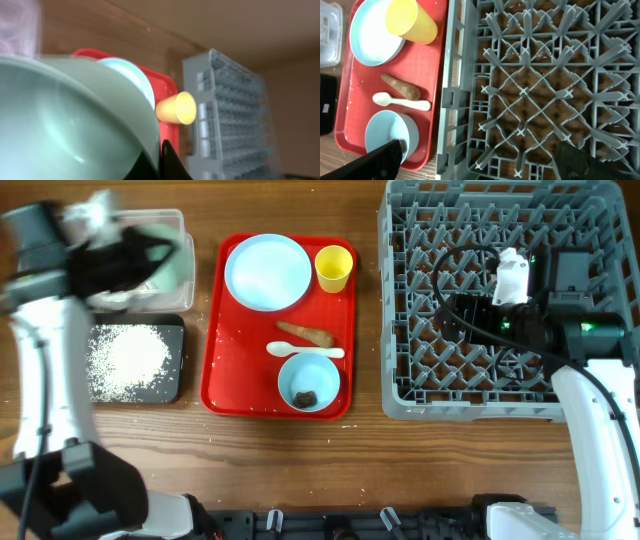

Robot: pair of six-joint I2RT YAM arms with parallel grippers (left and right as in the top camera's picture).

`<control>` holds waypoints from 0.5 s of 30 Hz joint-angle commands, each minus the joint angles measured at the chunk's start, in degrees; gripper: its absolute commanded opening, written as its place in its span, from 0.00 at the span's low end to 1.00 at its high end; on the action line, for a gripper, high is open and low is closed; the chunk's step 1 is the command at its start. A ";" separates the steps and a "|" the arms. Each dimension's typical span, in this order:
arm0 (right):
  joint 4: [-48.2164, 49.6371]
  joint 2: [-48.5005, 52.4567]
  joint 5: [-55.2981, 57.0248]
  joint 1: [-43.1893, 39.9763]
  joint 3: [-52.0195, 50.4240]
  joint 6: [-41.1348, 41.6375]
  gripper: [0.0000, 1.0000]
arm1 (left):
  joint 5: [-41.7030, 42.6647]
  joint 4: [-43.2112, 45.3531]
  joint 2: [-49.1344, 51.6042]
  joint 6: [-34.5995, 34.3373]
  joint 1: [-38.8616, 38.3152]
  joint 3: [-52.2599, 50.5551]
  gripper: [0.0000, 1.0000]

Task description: Sort waste into correct bins and load items into the dishwasher rack

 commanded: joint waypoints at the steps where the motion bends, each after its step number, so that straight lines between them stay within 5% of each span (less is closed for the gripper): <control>1: -0.94 0.42 -0.94 -0.02 0.74 3.58 1.00 | -29.07 5.01 2.47 11.10 -16.65 0.17 0.04; 3: -2.29 0.42 -0.92 -0.02 0.74 3.48 1.00 | -46.93 10.29 9.62 16.65 -27.78 0.17 0.04; 4: -2.93 0.42 -0.92 -0.02 0.74 3.45 1.00 | -48.81 11.96 12.50 18.01 -29.73 0.17 0.04; 11: -3.63 0.42 -0.48 -0.02 0.74 3.45 1.00 | -47.43 14.51 24.63 18.25 -32.02 0.17 0.05; 15: -3.63 0.42 -0.48 -0.02 0.74 3.48 1.00 | -47.47 14.67 25.20 17.59 -32.20 0.20 0.56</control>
